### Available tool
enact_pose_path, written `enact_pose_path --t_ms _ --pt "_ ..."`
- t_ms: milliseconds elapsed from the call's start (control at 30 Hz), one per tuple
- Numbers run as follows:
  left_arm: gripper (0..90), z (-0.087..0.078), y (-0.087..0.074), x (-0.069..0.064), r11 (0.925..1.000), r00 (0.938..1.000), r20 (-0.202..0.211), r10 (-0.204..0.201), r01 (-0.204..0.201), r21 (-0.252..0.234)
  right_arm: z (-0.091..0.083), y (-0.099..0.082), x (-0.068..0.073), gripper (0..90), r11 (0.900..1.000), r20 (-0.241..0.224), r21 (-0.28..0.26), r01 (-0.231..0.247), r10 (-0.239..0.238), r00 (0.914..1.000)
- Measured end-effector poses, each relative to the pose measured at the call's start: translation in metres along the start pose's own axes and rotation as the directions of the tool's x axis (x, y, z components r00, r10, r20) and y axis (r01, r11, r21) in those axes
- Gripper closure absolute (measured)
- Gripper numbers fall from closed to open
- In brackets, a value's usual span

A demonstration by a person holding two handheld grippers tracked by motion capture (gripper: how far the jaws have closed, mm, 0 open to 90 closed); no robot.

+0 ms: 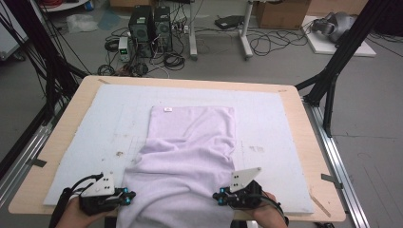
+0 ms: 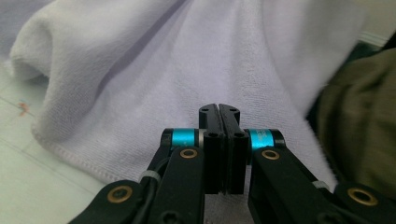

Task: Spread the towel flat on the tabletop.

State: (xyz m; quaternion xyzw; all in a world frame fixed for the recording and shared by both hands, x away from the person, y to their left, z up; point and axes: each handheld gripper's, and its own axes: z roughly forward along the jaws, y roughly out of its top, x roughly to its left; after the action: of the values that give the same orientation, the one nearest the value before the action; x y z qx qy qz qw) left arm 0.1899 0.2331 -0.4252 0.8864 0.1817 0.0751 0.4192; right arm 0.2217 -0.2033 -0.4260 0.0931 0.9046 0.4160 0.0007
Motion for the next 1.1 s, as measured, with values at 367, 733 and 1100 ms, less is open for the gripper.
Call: enact_pose_path --t_ms 367,733,1100 --pt "61.8 0.020 0.012 0.027 0.9992 0.9992 -0.018 -0.036 0.036 -0.019 -0.006 0.008 -0.028 65.0 0.9998 0.072 -0.018 -0.003 0.004 0.9974" --pt "88.4 0.032 0.006 0.024 0.9991 0.9995 -0.006 -0.032 0.032 0.027 0.017 0.000 -0.025 87.8 0.9952 0.055 0.092 0.033 -0.038 0.9977" --pt "73.0 0.002 0.003 0.012 0.9984 0.9984 -0.037 -0.043 0.042 -0.038 -0.006 -0.001 0.000 76.5 0.9998 -0.006 -0.020 -0.003 0.003 1.0000"
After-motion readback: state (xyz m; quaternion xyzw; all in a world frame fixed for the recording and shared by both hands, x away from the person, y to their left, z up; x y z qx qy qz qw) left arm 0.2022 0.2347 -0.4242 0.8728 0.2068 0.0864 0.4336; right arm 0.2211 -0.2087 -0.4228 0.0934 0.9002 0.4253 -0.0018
